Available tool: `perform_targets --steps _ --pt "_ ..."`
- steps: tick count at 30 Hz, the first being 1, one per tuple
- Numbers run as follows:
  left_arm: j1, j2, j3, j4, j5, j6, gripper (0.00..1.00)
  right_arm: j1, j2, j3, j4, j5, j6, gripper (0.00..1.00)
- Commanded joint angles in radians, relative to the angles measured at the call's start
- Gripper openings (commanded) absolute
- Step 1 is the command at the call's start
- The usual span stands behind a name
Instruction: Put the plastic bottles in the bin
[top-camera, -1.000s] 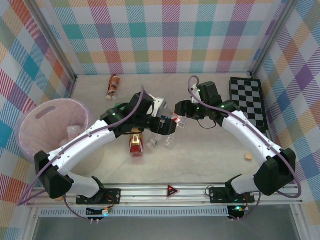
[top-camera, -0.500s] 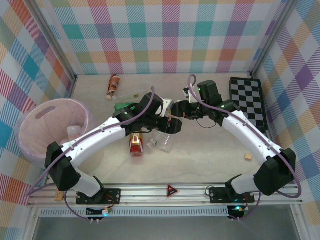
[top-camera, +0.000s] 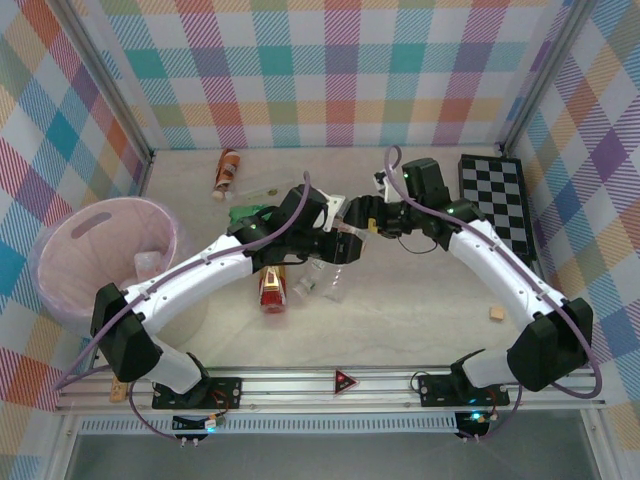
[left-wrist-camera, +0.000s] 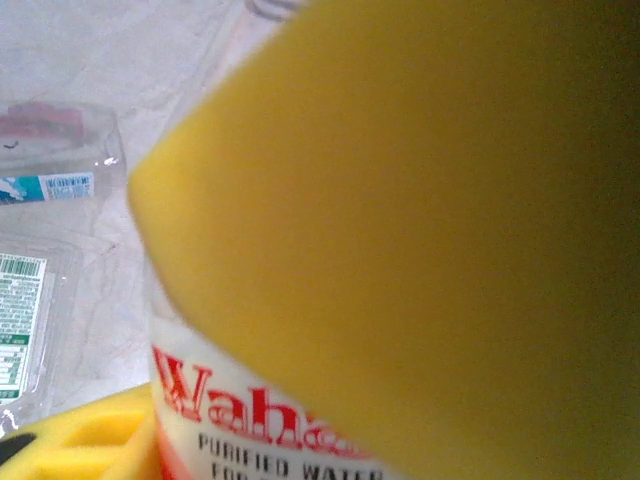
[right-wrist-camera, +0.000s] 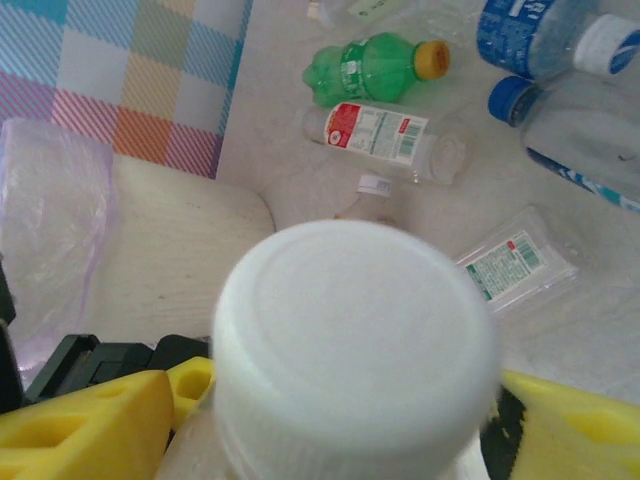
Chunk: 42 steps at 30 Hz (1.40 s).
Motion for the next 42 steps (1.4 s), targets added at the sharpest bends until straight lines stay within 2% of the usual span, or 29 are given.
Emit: perform_targets --steps 1,7,11,14,18,23,28,36,42 --pt "-0.013 0.022 0.006 -0.019 -0.018 -0.003 0.53 -0.043 -0.052 0.034 -0.038 0.015 0.024 0.83" --pt "-0.012 0.051 0.043 -0.058 -0.060 0.010 0.53 -0.103 -0.138 0.059 -0.125 0.031 -0.005 0.89" --pt "-0.008 0.056 0.084 -0.096 -0.098 0.018 0.52 -0.136 -0.153 0.113 -0.268 0.153 -0.055 0.89" --pt "0.005 0.043 0.148 -0.176 -0.138 0.037 0.51 -0.158 -0.167 0.095 -0.285 0.176 -0.073 0.89" --pt "0.081 0.025 0.302 -0.380 -0.175 0.082 0.47 -0.165 -0.161 0.063 -0.280 0.177 -0.093 0.89" --pt "0.228 -0.035 0.495 -0.600 -0.257 0.153 0.42 -0.166 -0.137 0.029 -0.255 0.154 -0.117 0.89" --pt "0.407 -0.122 0.566 -0.697 -0.272 0.182 0.35 -0.165 -0.093 0.021 -0.228 0.112 -0.118 0.89" --pt "0.770 -0.250 0.601 -0.716 -0.222 0.200 0.22 -0.165 -0.057 0.054 -0.247 0.090 -0.162 0.89" --pt "1.022 -0.272 0.622 -0.757 -0.200 0.237 0.19 -0.166 -0.058 0.048 -0.259 0.100 -0.185 0.90"
